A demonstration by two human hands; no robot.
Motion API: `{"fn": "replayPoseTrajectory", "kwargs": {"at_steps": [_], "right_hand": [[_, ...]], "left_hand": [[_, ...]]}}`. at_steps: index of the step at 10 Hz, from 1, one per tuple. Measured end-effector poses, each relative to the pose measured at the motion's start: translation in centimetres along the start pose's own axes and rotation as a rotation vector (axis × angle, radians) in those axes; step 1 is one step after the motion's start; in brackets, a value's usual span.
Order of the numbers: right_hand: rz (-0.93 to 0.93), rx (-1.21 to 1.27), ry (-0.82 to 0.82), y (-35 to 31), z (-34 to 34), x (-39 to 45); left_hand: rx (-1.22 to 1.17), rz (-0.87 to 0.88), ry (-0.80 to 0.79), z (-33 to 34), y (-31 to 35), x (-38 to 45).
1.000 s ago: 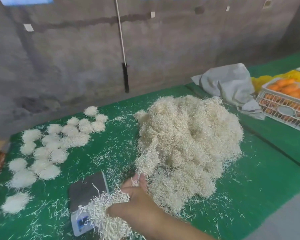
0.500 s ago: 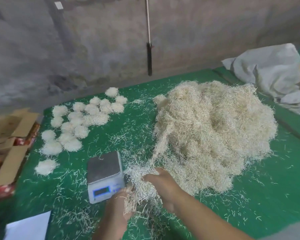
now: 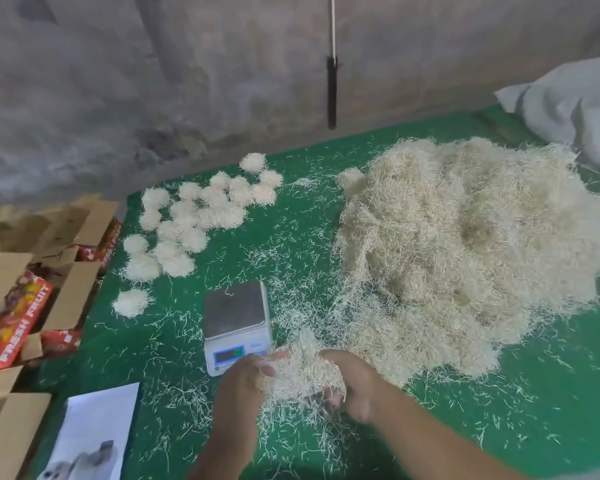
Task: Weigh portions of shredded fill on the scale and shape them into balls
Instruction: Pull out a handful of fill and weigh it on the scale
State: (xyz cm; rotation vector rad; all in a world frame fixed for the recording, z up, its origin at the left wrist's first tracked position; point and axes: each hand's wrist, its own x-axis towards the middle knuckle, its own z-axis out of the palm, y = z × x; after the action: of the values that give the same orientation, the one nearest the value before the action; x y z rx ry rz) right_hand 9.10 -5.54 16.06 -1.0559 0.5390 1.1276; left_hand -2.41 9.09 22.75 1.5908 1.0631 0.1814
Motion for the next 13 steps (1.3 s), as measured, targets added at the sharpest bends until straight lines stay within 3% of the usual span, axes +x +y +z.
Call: {"fn": "replayPoseTrajectory", "kwargs": {"at_steps": [1,2,3,4,5,6,7,8,9,10,11,12,13], "right_hand": [[0.094,0.270,-0.047,-0.6,0.4,-1.2],[0.157,0.209,-0.066,-1.0,1.5,-3.9],[0.121,0.056,-0.139,-1.0,2.8,-4.7],[0.016,-0.031,-0.232,0.0,3.5,-4.8],[-0.152,-0.235,-0.179,0.1,4.8,-4.6],[-0.317,-0.361,-0.150,0.7,6.7,-4.6],[-0.389,-0.401,-0.086,1.8,7.8,-5.0],[-0.319,-0.297,-0.115,1.6,8.2,-6.0],[-0.277,-0.165,-0.102,1.2,6.4,-6.0],[-0.249,-0.085,-0.049,1.3,4.9,-6.3],[-0.263,-0.061,-0.023,1.2,3.8,-6.5],[-0.259,-0.001,-0.051,1.1,4.1,-7.0],[-0.229,0.037,-0.120,0.8,5.4,-7.4]], "left_hand": [[-0.028,0.080,-0.106,0.1,0.8,-1.7],[-0.269,-0.133,0.003,-0.1,0.7,-1.7],[-0.274,-0.158,-0.017,-0.5,-0.4,-2.1],[-0.261,-0.134,-0.010,0.0,-0.4,-2.5],[-0.301,-0.200,-0.110,0.5,0.0,-1.9],[-0.316,-0.139,-0.186,1.8,0.8,-2.3],[-0.266,-0.012,-0.105,3.2,0.9,-2.1],[-0.151,0.062,0.075,4.0,1.3,-1.7],[-0.110,0.017,0.130,4.1,1.1,-0.5],[-0.214,-0.044,0.188,3.6,1.1,0.9],[-0.370,-0.110,0.148,3.1,2.0,1.6],[-0.513,-0.174,0.002,3.8,2.6,1.3],[-0.374,-0.103,-0.073,4.8,2.9,0.7]]}}
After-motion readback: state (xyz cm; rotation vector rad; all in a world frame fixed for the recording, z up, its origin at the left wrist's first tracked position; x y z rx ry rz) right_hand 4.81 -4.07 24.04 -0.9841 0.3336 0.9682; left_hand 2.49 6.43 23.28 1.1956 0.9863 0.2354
